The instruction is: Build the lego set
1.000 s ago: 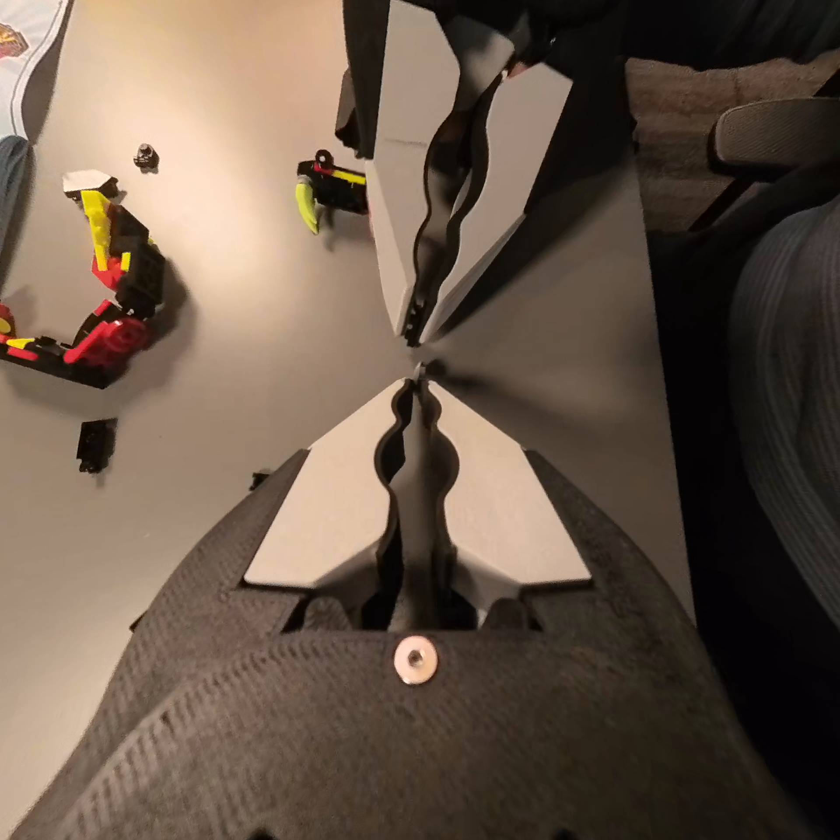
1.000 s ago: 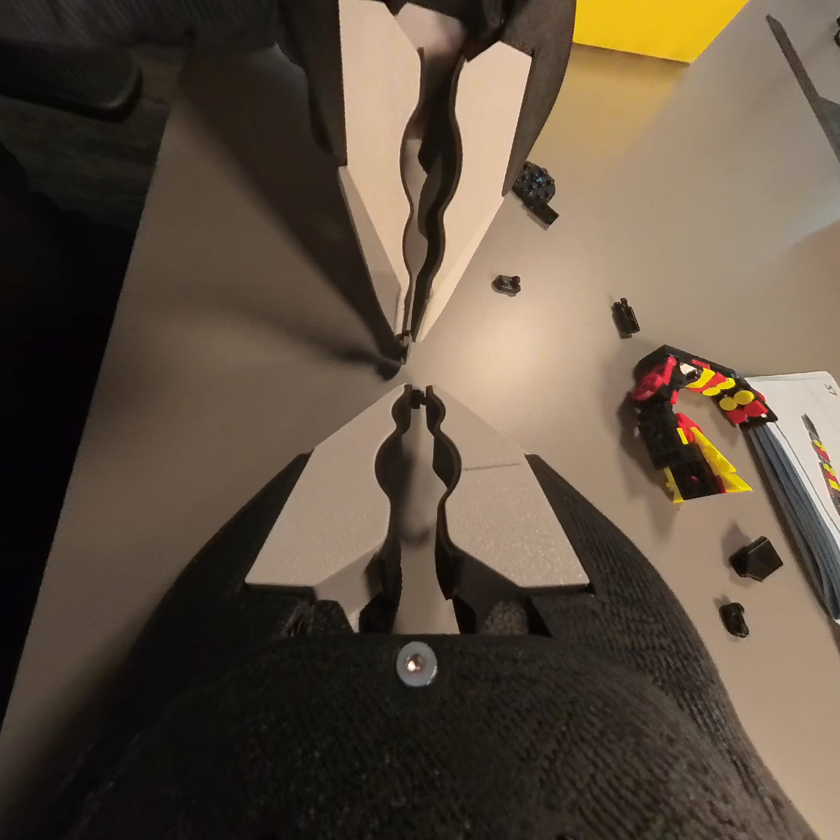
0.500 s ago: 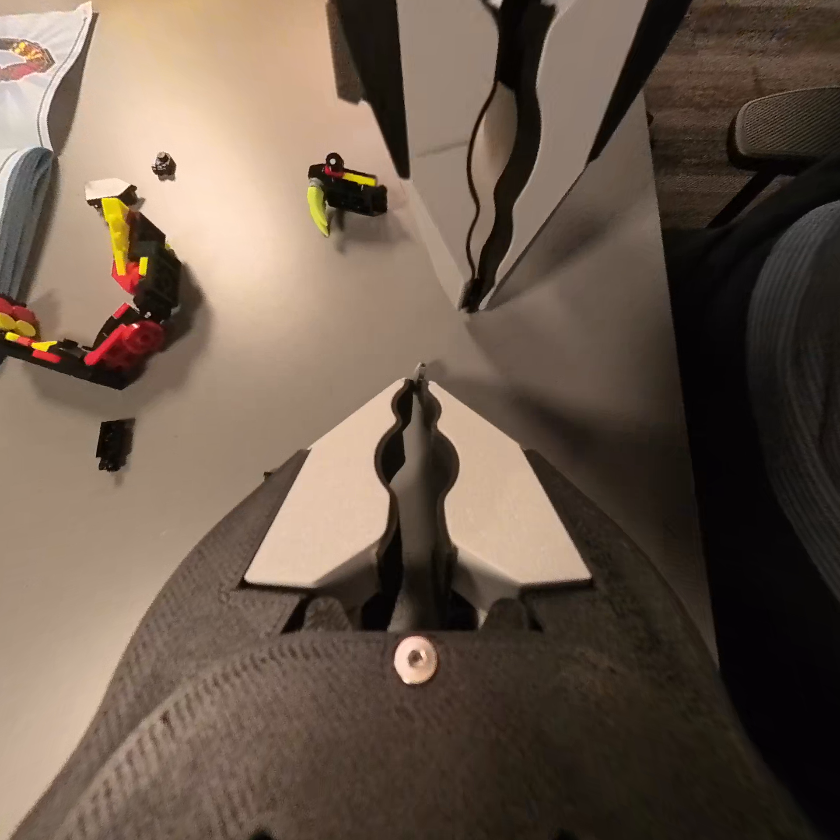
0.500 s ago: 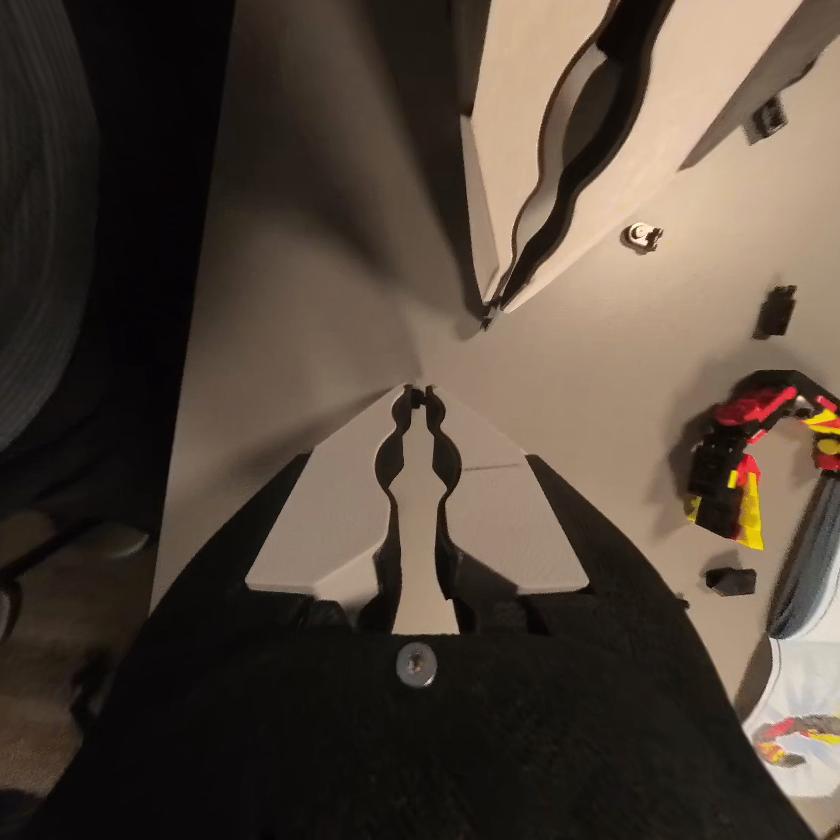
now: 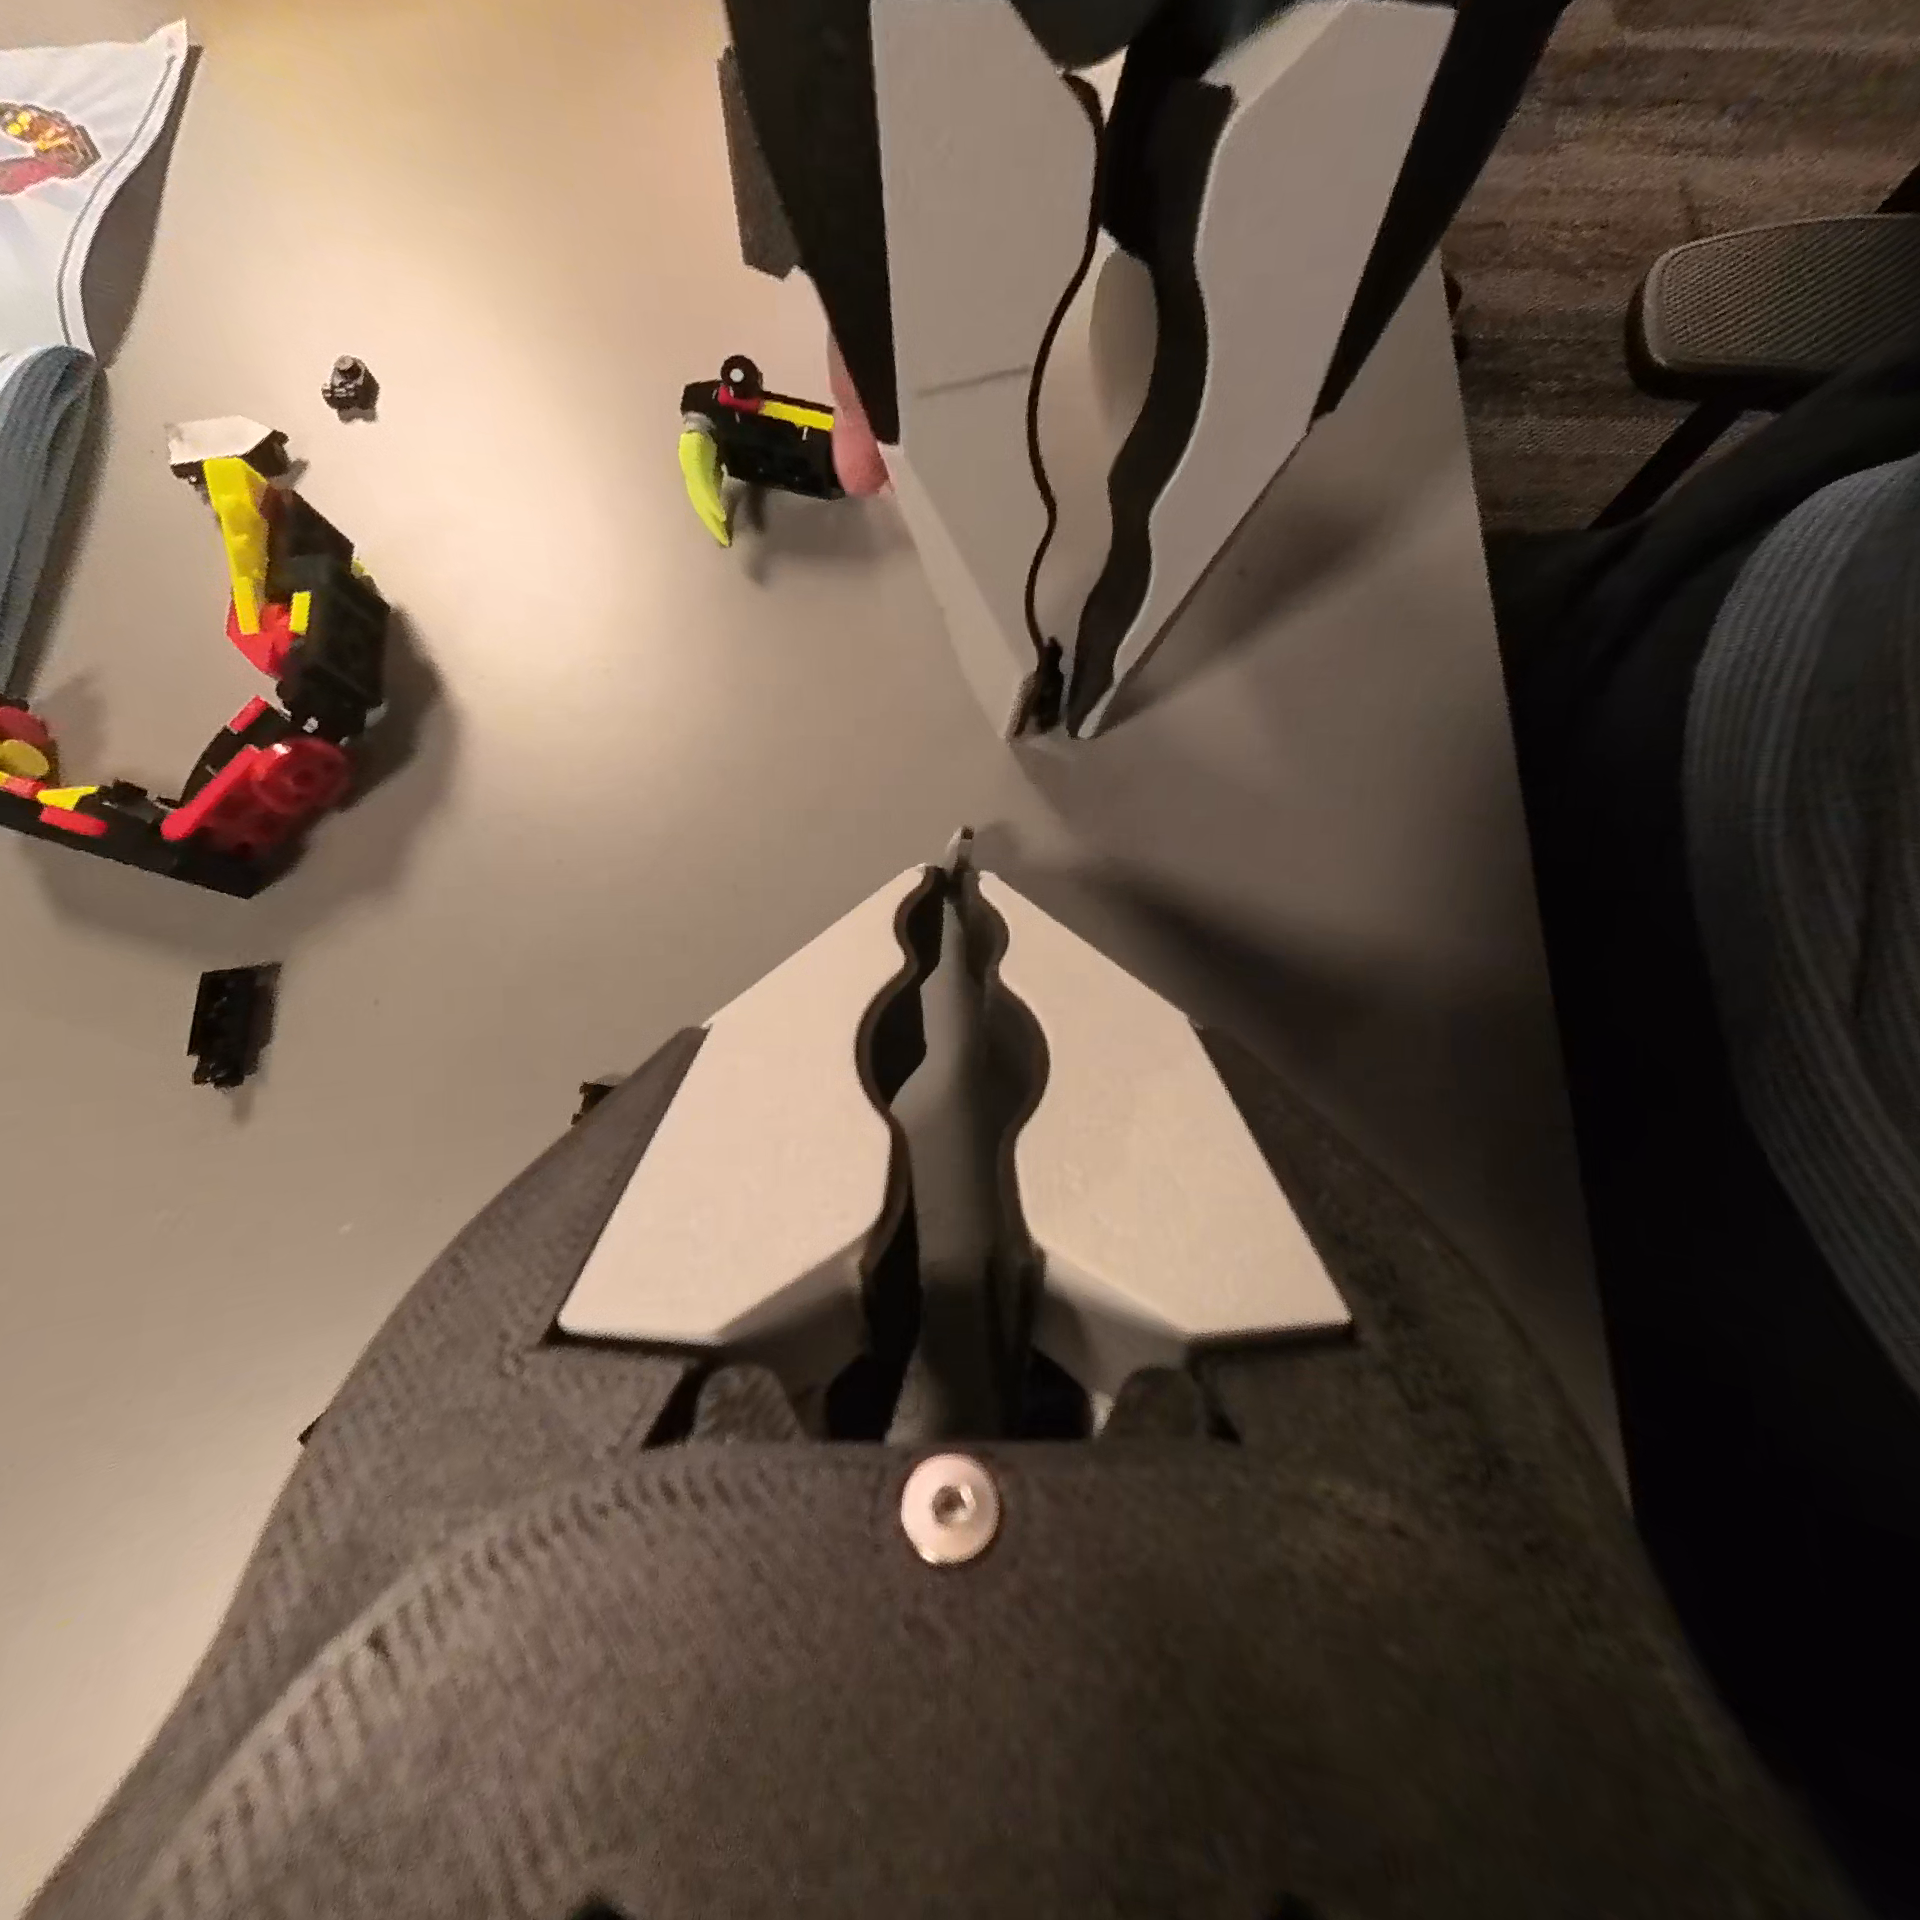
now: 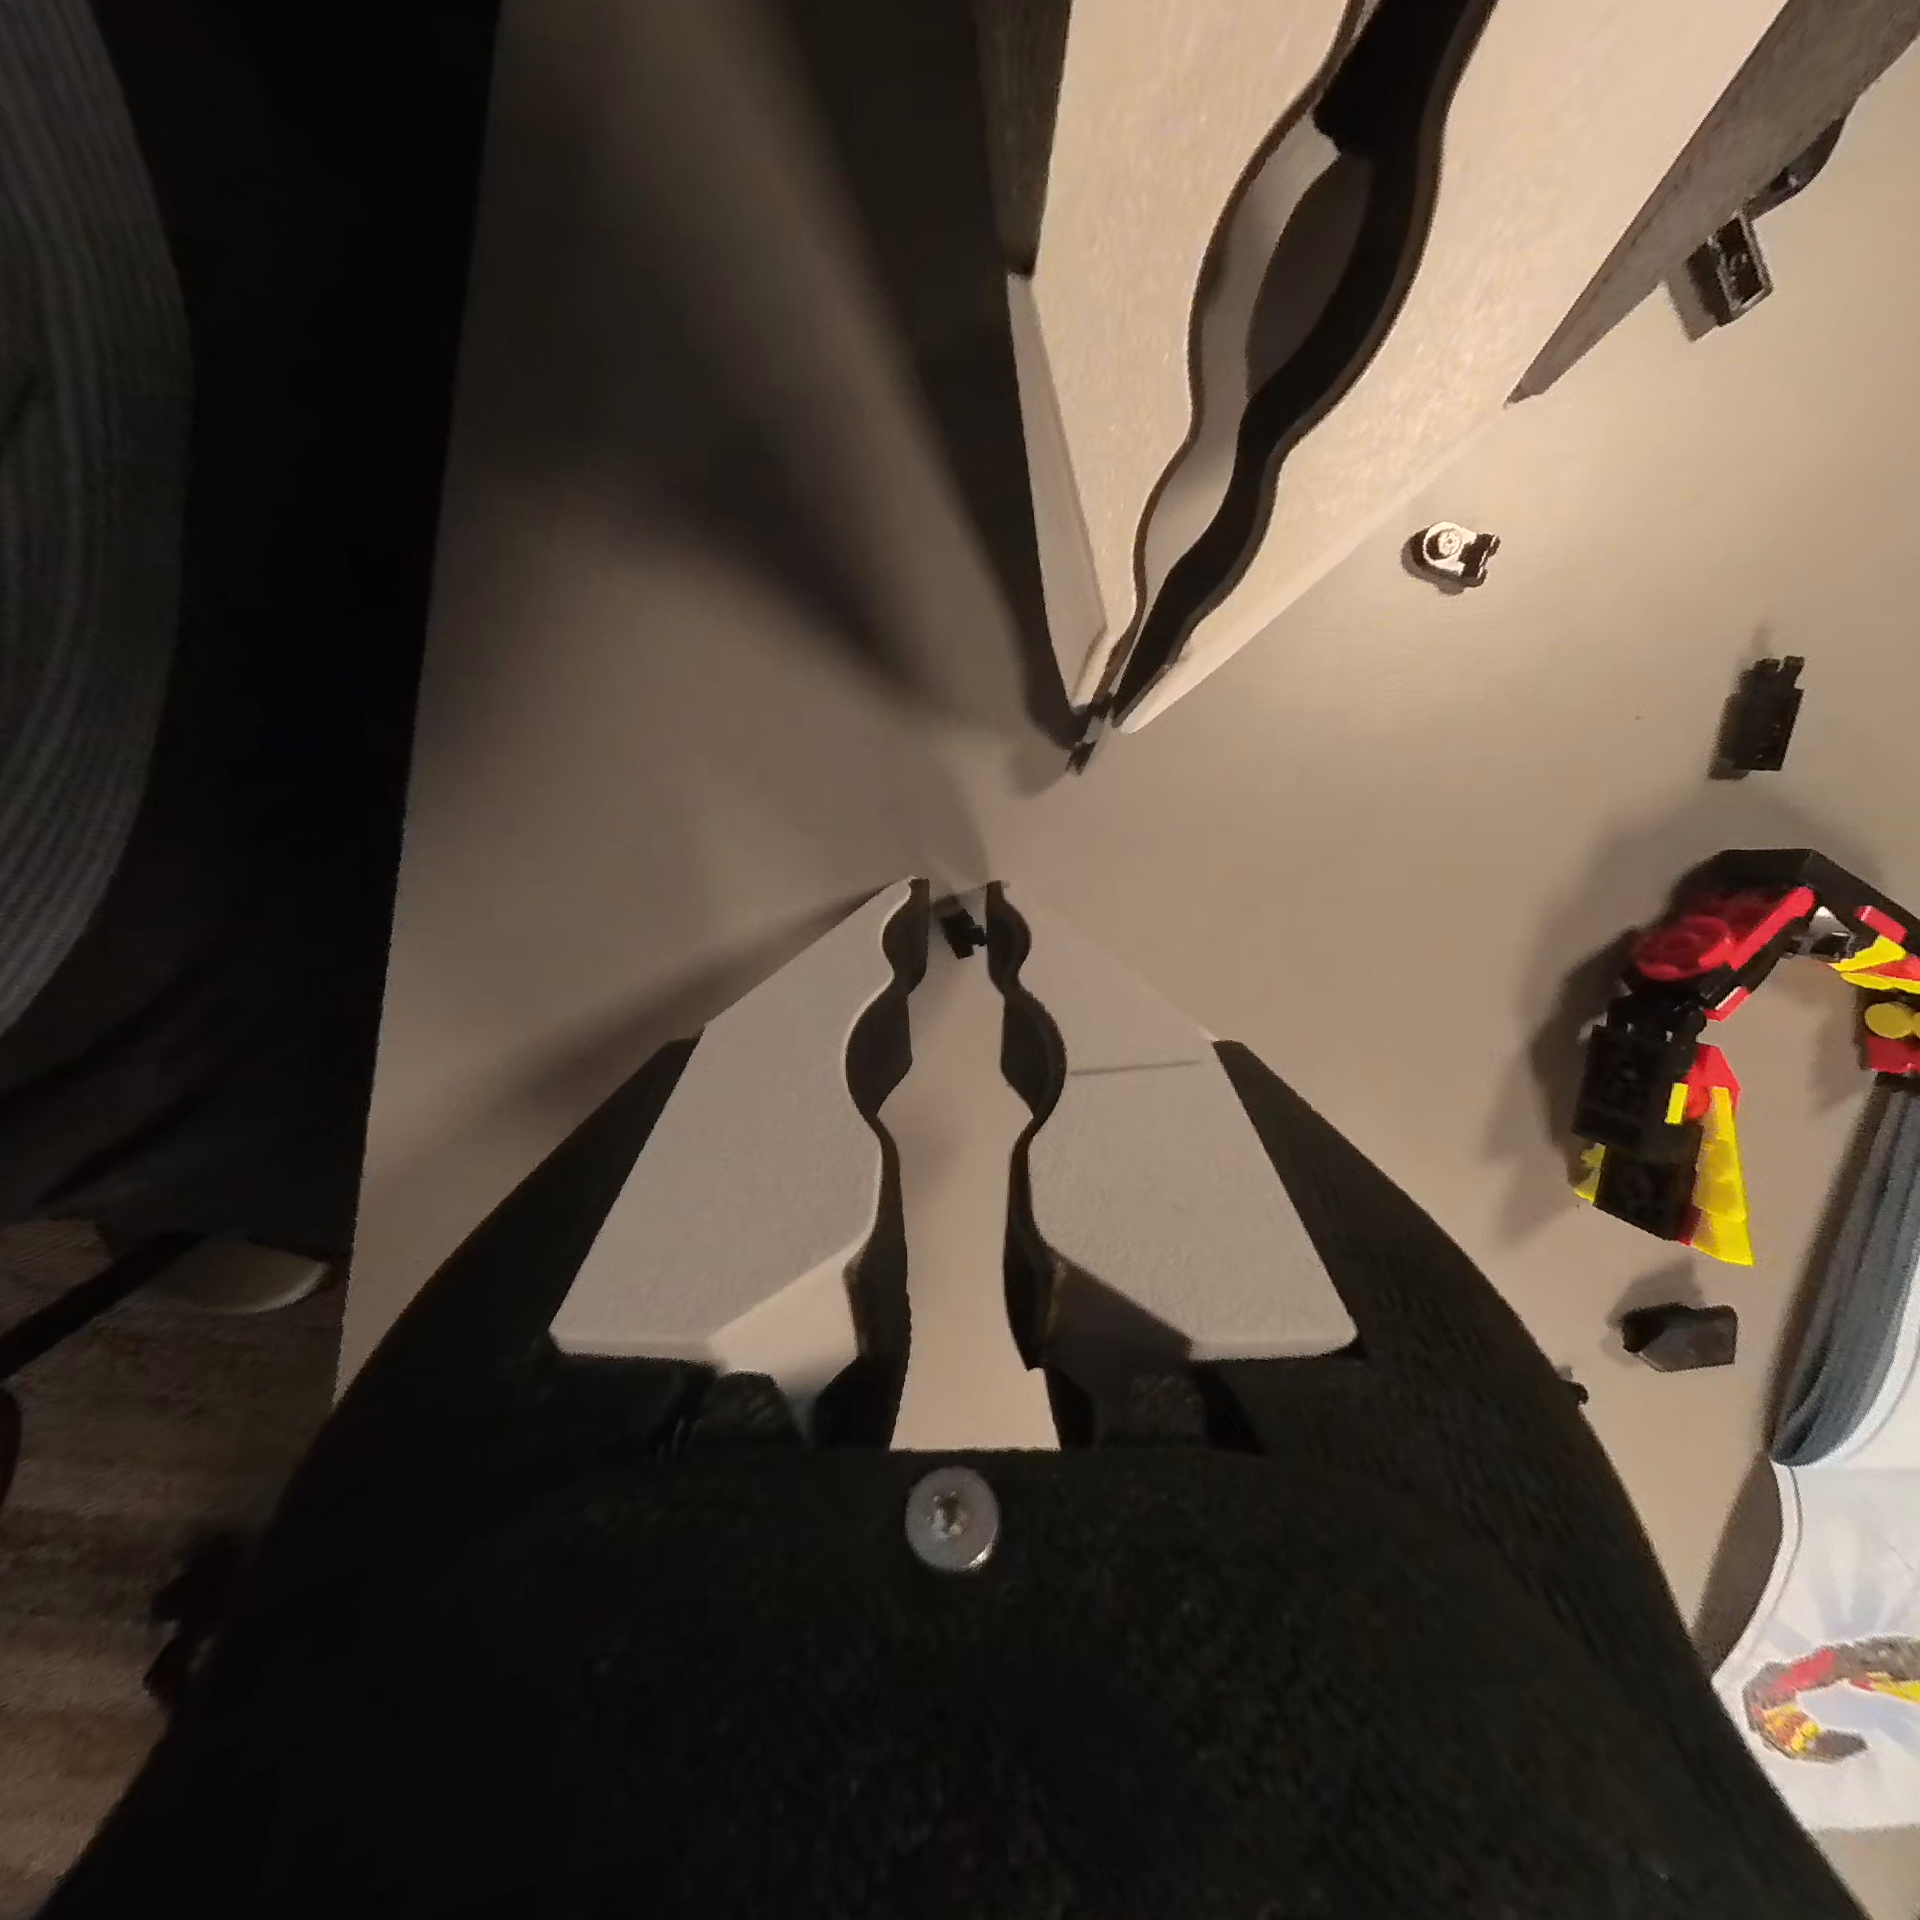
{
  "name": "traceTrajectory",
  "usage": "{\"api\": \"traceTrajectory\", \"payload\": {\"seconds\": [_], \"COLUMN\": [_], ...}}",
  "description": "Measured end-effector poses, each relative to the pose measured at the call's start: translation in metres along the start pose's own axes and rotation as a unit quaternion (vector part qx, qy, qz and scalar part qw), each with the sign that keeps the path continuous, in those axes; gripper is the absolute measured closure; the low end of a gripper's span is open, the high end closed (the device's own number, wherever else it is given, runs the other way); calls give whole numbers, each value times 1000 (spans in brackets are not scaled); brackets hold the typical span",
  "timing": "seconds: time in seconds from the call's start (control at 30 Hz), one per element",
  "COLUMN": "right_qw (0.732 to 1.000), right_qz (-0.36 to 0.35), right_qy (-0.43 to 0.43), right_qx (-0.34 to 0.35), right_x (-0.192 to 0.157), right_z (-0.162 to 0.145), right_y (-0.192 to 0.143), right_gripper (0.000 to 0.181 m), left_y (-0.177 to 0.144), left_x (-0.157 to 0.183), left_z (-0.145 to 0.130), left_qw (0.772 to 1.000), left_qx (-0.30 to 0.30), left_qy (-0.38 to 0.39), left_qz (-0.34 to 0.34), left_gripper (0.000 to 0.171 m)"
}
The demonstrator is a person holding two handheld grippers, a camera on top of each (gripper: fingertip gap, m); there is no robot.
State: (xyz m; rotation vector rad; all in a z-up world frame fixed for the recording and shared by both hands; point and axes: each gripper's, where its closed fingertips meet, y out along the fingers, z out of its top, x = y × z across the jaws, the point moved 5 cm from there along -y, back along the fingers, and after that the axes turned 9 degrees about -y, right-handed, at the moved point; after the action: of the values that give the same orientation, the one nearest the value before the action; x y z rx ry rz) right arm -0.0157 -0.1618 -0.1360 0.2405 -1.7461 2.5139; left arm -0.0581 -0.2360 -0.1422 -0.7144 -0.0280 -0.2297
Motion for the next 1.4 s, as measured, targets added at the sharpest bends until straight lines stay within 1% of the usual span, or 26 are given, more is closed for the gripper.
{"api": "traceTrajectory", "payload": {"seconds": [0.13,0.33,0.43,0.5,0.57,0.67,0.87,1.0,1.17,1.4], "right_qw": [1000,997,992,987,983,979,975,973,971,971], "right_qz": [-10,-28,-47,-55,-58,-55,-34,-11,-4,-11], "right_qy": [8,38,59,71,75,67,22,13,7,-7], "right_qx": [12,65,105,135,160,183,218,229,237,240], "right_x": [0,-3,-2,-2,-3,-3,-2,2,4,3], "right_z": [-1,-7,-12,-16,-18,-19,-20,-23,-25,-24], "right_y": [-2,-10,-15,-16,-15,-13,-10,-7,-3,-2], "right_gripper": [167,156,152,152,152,154,157,158,160,165], "left_y": [1,3,6,8,10,15,20,21,22,24], "left_x": [0,1,2,2,8,14,20,19,17,16], "left_z": [0,2,4,6,8,12,13,13,18,25], "left_qw": [1000,1000,999,996,993,989,981,978,980,981], "left_qx": [2,5,8,8,1,3,23,25,-7,-82], "left_qy": [-2,-19,-50,-89,-112,-135,-187,-207,-198,-174], "left_qz": [-1,-3,1,8,21,54,33,29,35,28], "left_gripper": [169,169,169,169,169,169,169,169,169,169]}}
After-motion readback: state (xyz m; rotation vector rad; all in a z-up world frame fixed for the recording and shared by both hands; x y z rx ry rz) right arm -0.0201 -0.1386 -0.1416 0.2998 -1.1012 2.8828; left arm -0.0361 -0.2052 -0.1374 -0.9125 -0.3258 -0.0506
